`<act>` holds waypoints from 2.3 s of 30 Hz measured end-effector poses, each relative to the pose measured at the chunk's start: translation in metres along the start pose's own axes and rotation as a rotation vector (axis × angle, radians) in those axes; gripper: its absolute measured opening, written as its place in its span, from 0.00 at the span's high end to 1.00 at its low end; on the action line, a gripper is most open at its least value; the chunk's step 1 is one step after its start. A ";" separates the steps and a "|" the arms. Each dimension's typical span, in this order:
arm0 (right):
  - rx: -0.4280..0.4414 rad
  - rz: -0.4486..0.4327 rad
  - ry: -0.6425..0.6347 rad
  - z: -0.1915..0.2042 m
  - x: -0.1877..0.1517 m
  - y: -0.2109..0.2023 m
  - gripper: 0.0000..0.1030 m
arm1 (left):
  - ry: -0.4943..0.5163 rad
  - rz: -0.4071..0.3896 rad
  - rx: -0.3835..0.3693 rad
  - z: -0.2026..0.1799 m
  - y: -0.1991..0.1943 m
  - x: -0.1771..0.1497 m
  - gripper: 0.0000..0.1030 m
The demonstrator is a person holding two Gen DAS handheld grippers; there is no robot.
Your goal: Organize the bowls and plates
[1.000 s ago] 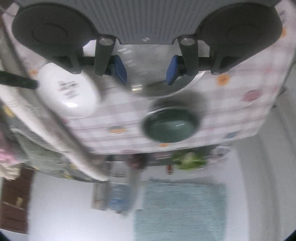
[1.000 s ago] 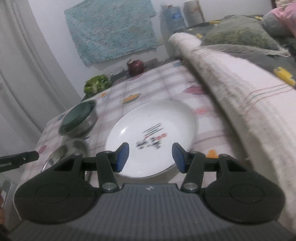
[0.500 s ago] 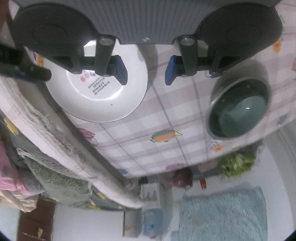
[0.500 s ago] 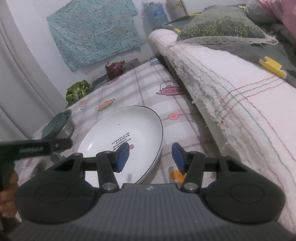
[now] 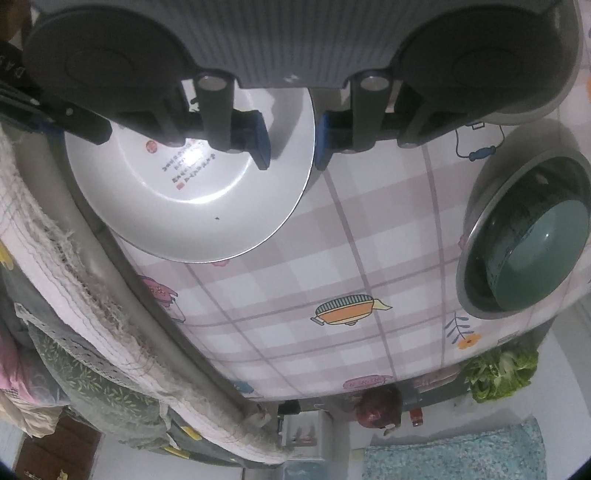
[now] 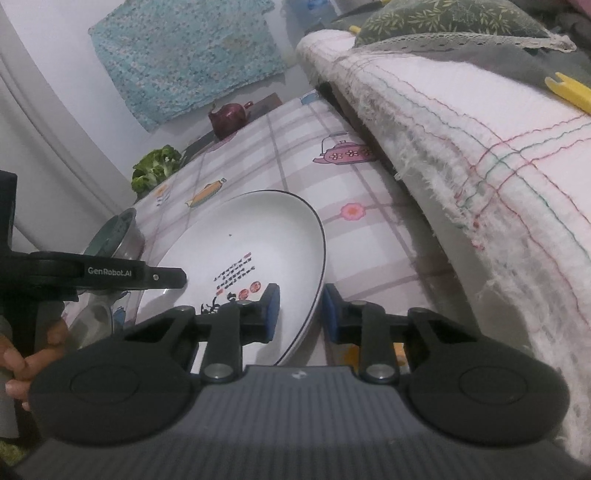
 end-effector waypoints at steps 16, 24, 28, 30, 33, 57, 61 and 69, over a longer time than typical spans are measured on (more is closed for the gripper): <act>-0.013 0.037 -0.044 0.002 -0.014 -0.014 0.77 | -0.022 -0.018 0.019 -0.014 -0.035 -0.025 0.73; -0.011 0.051 -0.037 -0.010 -0.024 -0.035 0.77 | -0.033 -0.020 -0.005 -0.028 -0.053 -0.050 0.73; -0.015 0.058 -0.045 -0.015 -0.031 -0.047 0.77 | -0.031 -0.017 -0.024 -0.037 -0.064 -0.067 0.73; -0.017 0.061 -0.052 -0.017 -0.033 -0.052 0.77 | -0.029 -0.016 -0.034 -0.042 -0.071 -0.075 0.73; -0.015 0.064 -0.066 -0.020 -0.037 -0.058 0.77 | -0.021 -0.030 -0.050 -0.050 -0.083 -0.086 0.77; 0.025 0.020 -0.023 -0.024 -0.035 -0.071 0.75 | -0.068 -0.167 0.036 -0.061 -0.093 -0.129 0.56; 0.015 0.018 -0.025 -0.023 -0.031 -0.062 0.74 | -0.061 -0.155 0.049 -0.065 -0.082 -0.128 0.57; 0.000 0.024 -0.046 -0.017 -0.021 -0.041 0.74 | -0.065 -0.143 0.055 -0.062 -0.068 -0.122 0.57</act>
Point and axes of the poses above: each gripper's, at about its wrist camera, not at the fingertips, and y roughly the way its jaws point, z to its left, x to its top, the point moved 2 cm from there along y, roughly the way its jaws point, and after that the axes turned 13 degrees about y, right-handed, at the moved point
